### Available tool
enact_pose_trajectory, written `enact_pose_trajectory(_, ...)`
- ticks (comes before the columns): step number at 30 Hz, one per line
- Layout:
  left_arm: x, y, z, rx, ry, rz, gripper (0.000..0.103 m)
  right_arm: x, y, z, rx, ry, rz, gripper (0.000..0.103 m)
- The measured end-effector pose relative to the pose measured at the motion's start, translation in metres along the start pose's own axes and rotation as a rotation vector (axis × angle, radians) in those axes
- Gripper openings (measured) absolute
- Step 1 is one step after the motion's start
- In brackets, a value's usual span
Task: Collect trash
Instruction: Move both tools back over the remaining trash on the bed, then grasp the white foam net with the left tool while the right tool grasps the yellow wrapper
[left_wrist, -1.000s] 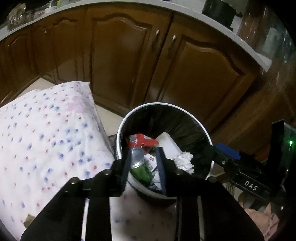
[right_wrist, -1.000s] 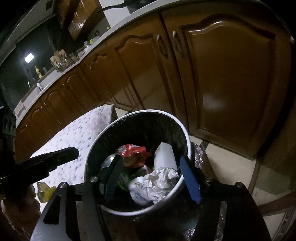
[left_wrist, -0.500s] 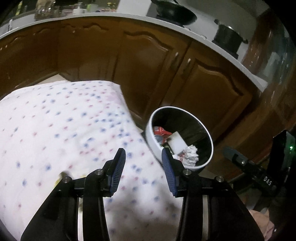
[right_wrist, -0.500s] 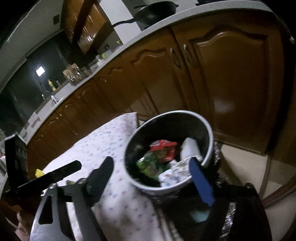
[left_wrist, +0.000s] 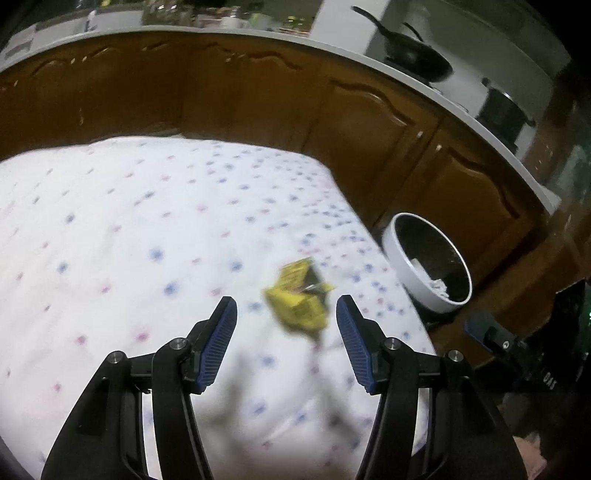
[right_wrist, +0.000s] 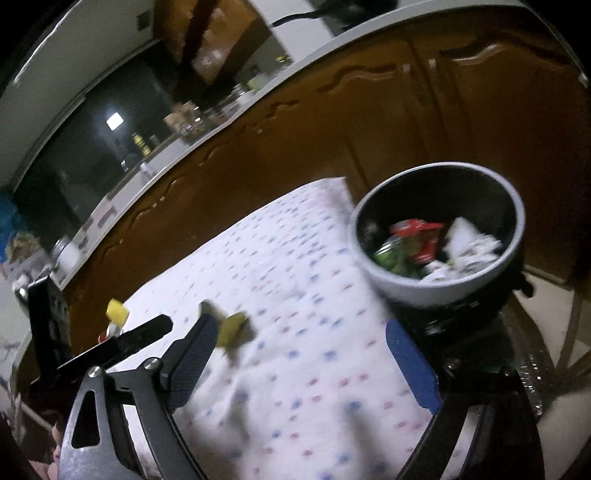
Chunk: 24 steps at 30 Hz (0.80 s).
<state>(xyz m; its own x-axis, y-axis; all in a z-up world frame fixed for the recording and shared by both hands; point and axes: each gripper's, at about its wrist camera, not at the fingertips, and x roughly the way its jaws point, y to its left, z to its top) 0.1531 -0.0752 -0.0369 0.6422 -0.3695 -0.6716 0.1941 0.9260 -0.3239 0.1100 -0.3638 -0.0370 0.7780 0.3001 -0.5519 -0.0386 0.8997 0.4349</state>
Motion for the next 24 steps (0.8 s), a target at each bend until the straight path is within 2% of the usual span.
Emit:
enact_pose_trajectory(8, -0.039, 0.058, -0.019, -0.064, -0.058, 0.109, 0.057, 0.024, 0.05, -0.025, -0.089, 0.056, 0.048, 0.093)
enact_pose_trajectory(17, -0.082, 0.124, -0.041, -0.122, -0.129, 0.318, 0.058, 0.04, 0.08, -0.04, -0.137, 0.086, 0.083, 0.093)
enact_pose_trajectory(20, -0.105, 0.156, -0.046, -0.185, -0.165, 0.391, 0.066, 0.043, 0.084, -0.041, -0.142, 0.091, 0.084, 0.093)
enact_pose_trajectory(24, -0.135, 0.202, -0.044, -0.268, -0.24, 0.537, 0.075, 0.047, 0.084, -0.041, -0.135, 0.097, 0.085, 0.093)
